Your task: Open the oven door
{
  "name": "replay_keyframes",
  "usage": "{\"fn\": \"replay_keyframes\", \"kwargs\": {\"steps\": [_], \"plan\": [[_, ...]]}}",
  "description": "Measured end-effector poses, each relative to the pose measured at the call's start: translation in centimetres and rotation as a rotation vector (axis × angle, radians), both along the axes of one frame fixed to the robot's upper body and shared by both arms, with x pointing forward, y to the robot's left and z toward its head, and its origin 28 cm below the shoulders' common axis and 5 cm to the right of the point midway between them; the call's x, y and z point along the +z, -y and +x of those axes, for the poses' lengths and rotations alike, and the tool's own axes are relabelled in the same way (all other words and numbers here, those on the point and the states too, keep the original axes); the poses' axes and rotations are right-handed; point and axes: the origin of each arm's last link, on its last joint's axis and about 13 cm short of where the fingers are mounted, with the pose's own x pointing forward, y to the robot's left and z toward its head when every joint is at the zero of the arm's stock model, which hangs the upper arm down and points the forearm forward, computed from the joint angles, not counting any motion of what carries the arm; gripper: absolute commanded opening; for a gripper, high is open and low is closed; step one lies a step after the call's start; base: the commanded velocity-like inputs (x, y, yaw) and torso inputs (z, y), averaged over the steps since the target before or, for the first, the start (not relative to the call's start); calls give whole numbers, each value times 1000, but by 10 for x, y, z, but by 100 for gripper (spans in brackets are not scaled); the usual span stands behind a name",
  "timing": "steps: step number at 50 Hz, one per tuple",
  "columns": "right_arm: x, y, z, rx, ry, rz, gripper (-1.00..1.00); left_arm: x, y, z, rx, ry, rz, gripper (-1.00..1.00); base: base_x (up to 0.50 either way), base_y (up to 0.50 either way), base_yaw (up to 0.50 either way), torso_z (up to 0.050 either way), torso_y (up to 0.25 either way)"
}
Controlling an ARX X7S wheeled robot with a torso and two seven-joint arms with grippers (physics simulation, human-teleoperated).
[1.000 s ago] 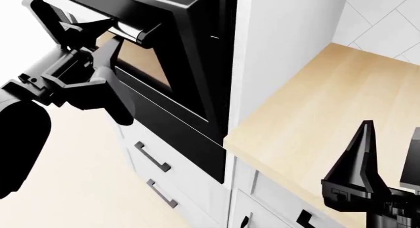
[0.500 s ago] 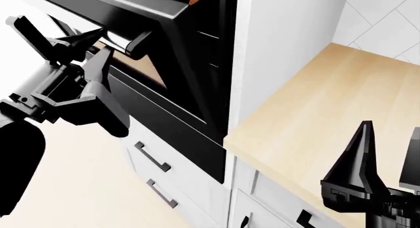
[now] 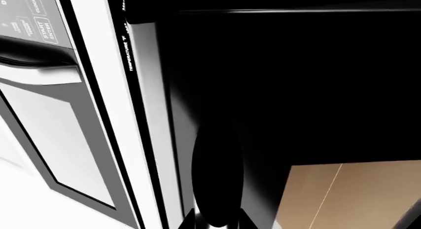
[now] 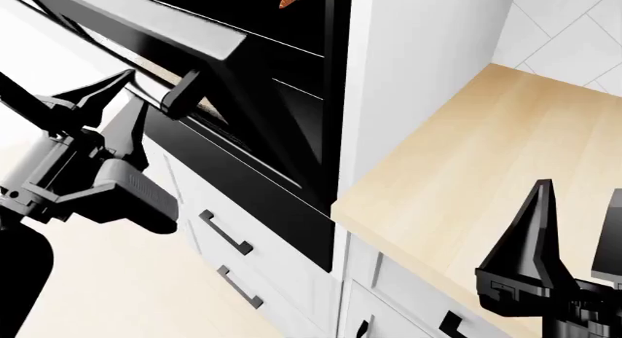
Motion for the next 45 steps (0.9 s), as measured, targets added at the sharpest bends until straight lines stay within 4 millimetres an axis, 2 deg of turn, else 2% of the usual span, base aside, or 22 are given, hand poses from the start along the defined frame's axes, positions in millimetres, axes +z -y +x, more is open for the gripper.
{"fn": "replay_keyframes", "kwargs": {"steps": [26, 45], "plan": [[0, 0, 0, 4, 3, 1, 100, -39, -16, -30, 16, 18, -76, -100, 1, -1, -1, 0, 2], [0, 0, 0, 4, 6, 1, 100, -74, -27, -56, 44, 24, -132, -100, 0, 0, 0, 0, 2]]}}
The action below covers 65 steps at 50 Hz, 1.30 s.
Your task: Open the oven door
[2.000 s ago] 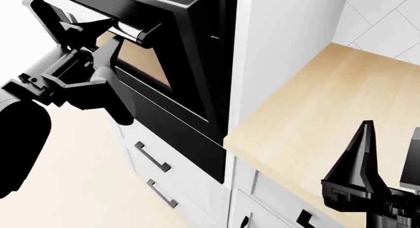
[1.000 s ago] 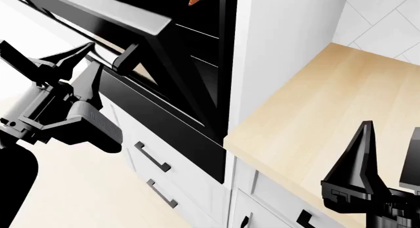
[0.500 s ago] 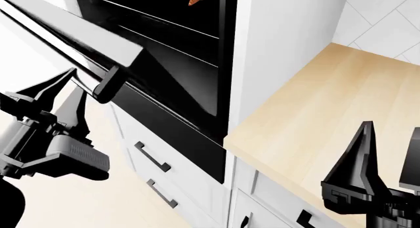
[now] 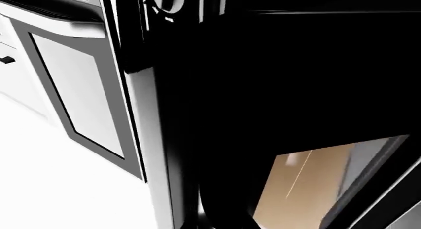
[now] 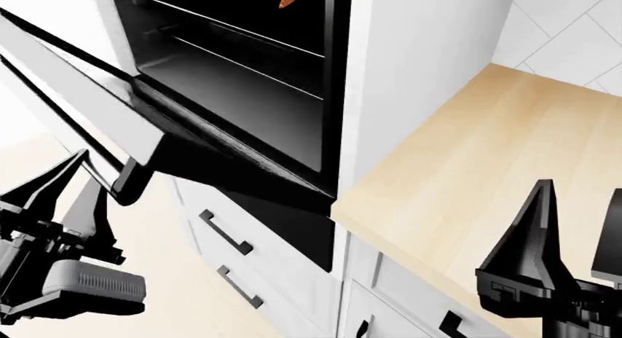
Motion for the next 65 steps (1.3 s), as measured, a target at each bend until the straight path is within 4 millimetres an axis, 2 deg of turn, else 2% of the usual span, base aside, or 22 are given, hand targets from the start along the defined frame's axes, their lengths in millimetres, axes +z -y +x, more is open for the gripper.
{"fn": "replay_keyframes", "kwargs": {"steps": [21, 43, 65], "plan": [[0, 0, 0, 4, 3, 0, 100, -26, -8, -25, 44, -34, -10, -100, 0, 0, 0, 1, 3], [0, 0, 0, 2, 6, 1, 100, -58, -17, -37, 54, -6, -8, -100, 0, 0, 0, 0, 2], [0, 0, 0, 3, 8, 0, 100, -78, -25, -52, 87, -38, 33, -100, 0, 0, 0, 0, 1]]}}
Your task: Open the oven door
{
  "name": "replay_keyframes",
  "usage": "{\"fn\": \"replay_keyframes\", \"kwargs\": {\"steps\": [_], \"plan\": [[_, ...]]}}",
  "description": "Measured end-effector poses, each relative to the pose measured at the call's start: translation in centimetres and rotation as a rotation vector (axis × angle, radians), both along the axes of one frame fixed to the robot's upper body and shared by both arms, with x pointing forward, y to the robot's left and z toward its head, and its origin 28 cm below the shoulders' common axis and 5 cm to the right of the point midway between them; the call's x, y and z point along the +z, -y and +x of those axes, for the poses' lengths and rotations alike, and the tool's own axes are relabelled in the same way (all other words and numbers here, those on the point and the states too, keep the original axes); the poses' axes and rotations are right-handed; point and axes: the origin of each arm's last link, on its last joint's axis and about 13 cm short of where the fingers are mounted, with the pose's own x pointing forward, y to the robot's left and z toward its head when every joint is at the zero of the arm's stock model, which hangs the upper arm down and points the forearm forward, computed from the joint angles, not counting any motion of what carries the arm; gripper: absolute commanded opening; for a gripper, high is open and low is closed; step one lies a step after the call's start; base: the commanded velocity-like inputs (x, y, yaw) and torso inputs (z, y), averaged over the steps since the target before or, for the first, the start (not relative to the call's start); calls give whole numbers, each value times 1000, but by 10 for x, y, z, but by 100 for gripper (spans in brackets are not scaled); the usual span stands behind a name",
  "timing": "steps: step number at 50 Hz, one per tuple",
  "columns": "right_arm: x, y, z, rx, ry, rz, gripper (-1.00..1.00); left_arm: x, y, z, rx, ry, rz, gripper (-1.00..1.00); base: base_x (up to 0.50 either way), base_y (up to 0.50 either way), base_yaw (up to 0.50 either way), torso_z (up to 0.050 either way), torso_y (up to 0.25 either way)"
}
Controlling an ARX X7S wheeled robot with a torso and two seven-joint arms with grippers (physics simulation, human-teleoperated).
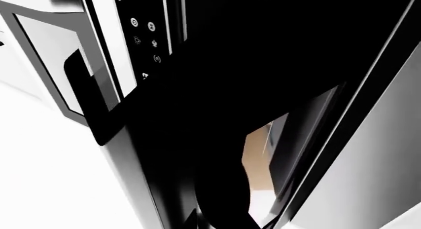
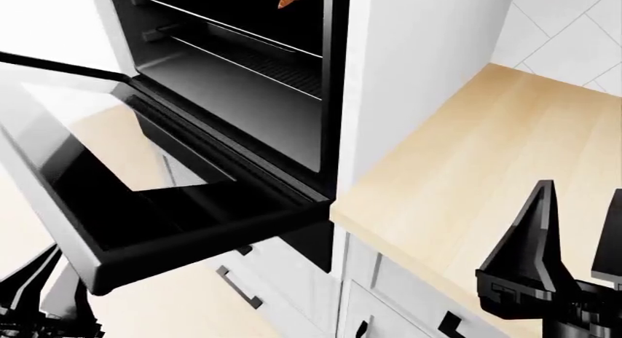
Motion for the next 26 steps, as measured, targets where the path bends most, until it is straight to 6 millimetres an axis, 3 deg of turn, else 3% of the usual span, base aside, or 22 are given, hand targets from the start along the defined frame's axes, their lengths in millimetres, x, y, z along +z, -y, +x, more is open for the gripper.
{"fn": "replay_keyframes", "kwargs": {"steps": [26], "plan": [[0, 0, 0, -3, 4, -1, 100, -10, -4, -8, 23, -24, 40, -100, 0, 0, 1, 0, 0]]}}
